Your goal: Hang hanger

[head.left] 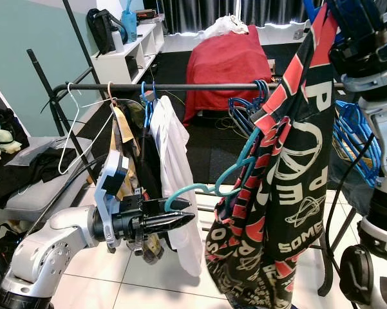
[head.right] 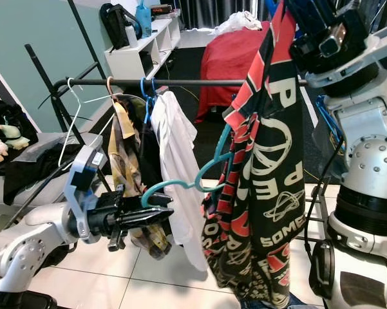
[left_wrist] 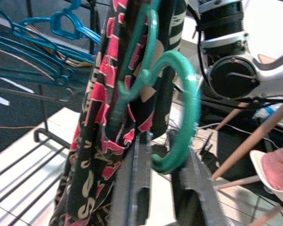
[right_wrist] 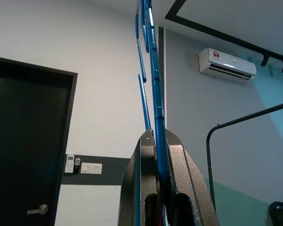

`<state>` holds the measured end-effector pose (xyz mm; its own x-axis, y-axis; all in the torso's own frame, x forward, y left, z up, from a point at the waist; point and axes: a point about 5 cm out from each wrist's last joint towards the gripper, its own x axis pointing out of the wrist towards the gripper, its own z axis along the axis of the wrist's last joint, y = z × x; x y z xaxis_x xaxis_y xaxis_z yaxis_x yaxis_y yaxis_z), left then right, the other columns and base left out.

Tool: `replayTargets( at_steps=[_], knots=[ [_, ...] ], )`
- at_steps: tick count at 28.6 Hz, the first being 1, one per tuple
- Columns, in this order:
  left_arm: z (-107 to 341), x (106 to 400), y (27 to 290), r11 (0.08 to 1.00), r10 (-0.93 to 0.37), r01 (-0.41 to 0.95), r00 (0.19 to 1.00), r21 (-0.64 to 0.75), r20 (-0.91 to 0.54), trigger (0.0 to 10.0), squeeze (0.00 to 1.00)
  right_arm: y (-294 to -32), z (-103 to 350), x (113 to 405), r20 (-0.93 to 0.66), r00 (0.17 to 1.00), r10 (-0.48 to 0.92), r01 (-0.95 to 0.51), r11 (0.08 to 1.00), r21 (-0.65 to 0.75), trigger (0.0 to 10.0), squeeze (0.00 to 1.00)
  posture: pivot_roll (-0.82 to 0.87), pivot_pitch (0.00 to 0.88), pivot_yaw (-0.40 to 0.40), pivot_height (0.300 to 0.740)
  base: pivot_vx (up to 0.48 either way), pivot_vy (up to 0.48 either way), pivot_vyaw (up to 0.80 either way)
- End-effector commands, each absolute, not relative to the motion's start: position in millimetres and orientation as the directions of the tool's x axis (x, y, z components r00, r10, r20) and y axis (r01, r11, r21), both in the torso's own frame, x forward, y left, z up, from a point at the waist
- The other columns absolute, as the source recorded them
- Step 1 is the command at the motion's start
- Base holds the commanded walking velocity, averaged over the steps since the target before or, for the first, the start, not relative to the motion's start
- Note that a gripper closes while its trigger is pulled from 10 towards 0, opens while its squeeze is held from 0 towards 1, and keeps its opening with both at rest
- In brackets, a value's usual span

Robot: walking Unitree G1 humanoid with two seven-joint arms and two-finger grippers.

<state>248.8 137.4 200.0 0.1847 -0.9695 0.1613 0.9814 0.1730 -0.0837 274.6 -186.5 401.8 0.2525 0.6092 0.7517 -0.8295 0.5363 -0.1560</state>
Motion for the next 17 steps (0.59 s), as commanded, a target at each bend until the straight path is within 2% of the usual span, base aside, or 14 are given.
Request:
replayTargets(
  at_steps=[1,13,14,15,16,17],
  knots=[
    [201,252,140,0.203,-0.962,0.976,0.213,-0.074,0.169,0.0,0.0,-182,410,267,0.757,0.204,0.621,-0.833,0.516,-0.199,0.0,0.0,-0.11,0.003,0.073,0.74,0.0,0.0,0.0],
    [210,253,142,0.197,-0.957,0.979,0.202,-0.045,0.207,0.0,0.0,-181,409,268,0.755,0.216,0.619,-0.831,0.522,-0.19,0.0,0.0,-0.11,0.005,0.074,0.74,0.0,0.0,0.0],
    [213,254,142,0.204,-0.954,0.978,0.207,-0.037,0.216,0.0,0.0,-181,407,270,0.751,0.235,0.618,-0.824,0.536,-0.183,0.0,0.0,-0.11,0.009,0.075,0.74,0.0,0.0,0.0],
    [216,255,142,0.218,-0.95,0.976,0.218,-0.024,0.224,0.0,0.0,-181,403,274,0.743,0.269,0.613,-0.815,0.556,-0.164,3.7,0.0,-0.11,0.009,0.075,0.74,0.0,0.0,0.0],
    [218,257,142,0.227,-0.947,0.974,0.224,-0.015,0.229,0.0,0.0,-180,400,277,0.736,0.292,0.61,-0.808,0.57,-0.152,3.7,0.0,-0.11,0.009,0.075,0.74,0.0,0.0,0.0],
    [220,259,142,0.252,-0.942,0.968,0.246,-0.001,0.23,0.0,0.0,-179,392,284,0.714,0.349,0.607,-0.786,0.604,-0.13,10.0,0.0,-0.11,0.011,0.074,0.74,0.0,0.0,0.0]
  ],
)
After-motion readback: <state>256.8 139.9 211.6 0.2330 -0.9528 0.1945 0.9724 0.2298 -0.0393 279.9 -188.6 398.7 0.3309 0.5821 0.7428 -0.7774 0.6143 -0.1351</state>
